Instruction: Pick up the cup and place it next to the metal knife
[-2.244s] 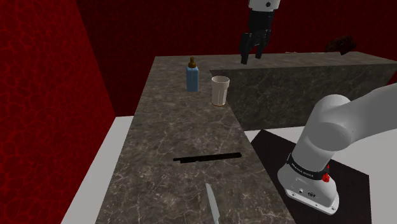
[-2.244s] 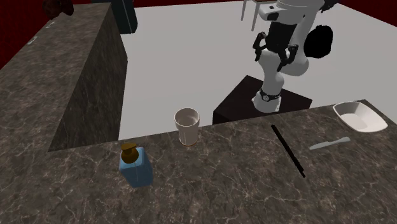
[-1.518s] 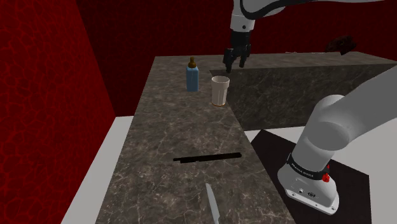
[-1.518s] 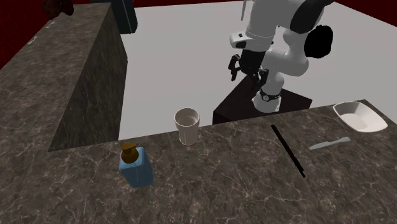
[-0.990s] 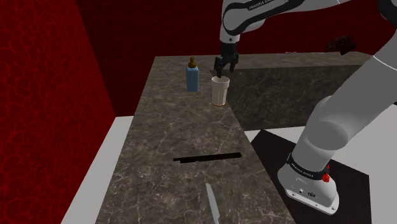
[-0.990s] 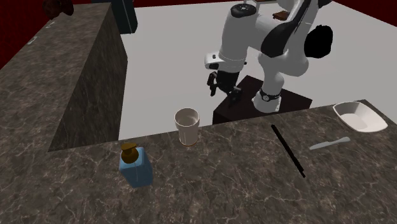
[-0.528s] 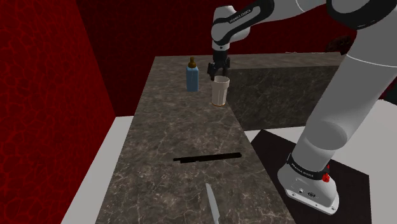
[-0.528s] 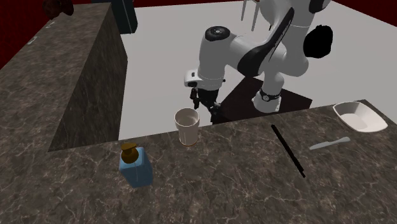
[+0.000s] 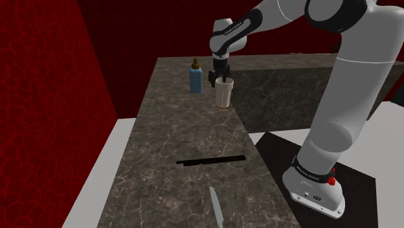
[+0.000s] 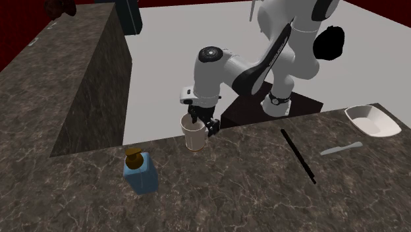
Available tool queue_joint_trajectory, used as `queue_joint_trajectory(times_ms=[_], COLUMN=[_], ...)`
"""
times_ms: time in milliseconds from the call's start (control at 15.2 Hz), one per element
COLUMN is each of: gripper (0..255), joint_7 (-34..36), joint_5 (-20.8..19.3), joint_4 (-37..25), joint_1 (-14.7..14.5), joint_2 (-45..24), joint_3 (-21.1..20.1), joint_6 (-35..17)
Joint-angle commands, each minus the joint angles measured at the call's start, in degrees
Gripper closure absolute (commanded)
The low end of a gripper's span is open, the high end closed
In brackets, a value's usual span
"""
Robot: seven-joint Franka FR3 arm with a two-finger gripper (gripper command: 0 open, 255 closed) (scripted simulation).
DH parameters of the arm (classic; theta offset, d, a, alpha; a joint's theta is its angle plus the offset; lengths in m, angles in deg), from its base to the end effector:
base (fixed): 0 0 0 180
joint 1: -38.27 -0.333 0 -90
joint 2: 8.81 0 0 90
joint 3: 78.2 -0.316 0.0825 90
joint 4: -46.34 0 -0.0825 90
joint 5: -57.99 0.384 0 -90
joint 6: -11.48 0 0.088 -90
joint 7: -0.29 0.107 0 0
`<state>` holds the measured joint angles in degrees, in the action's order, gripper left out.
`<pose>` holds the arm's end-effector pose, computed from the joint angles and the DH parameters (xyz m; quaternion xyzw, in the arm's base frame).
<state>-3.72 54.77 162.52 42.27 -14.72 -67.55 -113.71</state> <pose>0.5585 -0.1462 0.4037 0.9961 -0.0764 0.0221 0.0370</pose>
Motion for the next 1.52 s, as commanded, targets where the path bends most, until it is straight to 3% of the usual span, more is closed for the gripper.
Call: queue_joint_trajectory(times_ms=[0,594,660,1254,1452], gripper=[0,0,255,255,255], joint_7=[-0.1,-0.2,-0.2,-0.2,-0.2], joint_5=[0.1,0.2,0.2,0.2,0.1], joint_4=[0.8,1.3,1.3,1.3,0.1], joint_1=[0.1,0.2,0.2,0.2,0.1], joint_2=[-0.7,-1.3,-1.3,-1.3,-0.3], joint_3=[0.0,0.1,0.1,0.1,0.1], joint_6=[-1.5,-2.6,-2.6,-2.6,-0.5])
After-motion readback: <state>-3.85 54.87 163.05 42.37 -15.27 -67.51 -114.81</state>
